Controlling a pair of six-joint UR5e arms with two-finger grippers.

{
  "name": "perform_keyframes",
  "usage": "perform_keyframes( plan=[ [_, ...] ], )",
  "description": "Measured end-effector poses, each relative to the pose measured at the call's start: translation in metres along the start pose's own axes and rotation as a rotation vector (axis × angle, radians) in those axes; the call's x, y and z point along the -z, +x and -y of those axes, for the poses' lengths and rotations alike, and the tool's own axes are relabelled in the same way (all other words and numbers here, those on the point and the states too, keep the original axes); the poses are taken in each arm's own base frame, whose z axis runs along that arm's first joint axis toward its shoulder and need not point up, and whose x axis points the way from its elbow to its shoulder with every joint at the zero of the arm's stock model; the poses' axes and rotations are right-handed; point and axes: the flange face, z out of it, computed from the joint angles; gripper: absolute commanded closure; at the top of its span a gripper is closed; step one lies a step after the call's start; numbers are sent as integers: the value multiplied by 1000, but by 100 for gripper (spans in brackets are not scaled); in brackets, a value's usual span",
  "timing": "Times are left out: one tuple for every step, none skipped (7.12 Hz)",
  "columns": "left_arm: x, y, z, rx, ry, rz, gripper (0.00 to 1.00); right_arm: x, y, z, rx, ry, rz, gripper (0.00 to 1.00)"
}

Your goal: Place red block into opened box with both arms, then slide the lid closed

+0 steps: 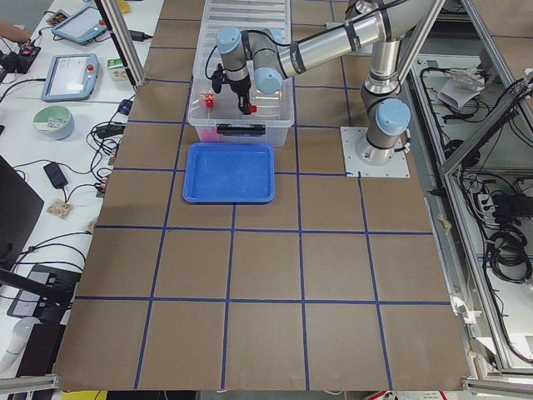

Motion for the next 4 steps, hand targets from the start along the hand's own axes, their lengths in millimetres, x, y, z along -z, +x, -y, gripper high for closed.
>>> perform_keyframes(
  plan=[
    [-12,1,-3,-3,2,2,100,0,0,0,1,0,0,0],
    [-24,2,-7,-5,6,3,100,0,0,0,1,0,0,0],
    [-33,2,-10,-5,6,3,99,0,0,0,2,-1,0,0],
    [-39,2,-12,-5,5,3,93,-1,0,0,3,-1,0,0]
  ],
)
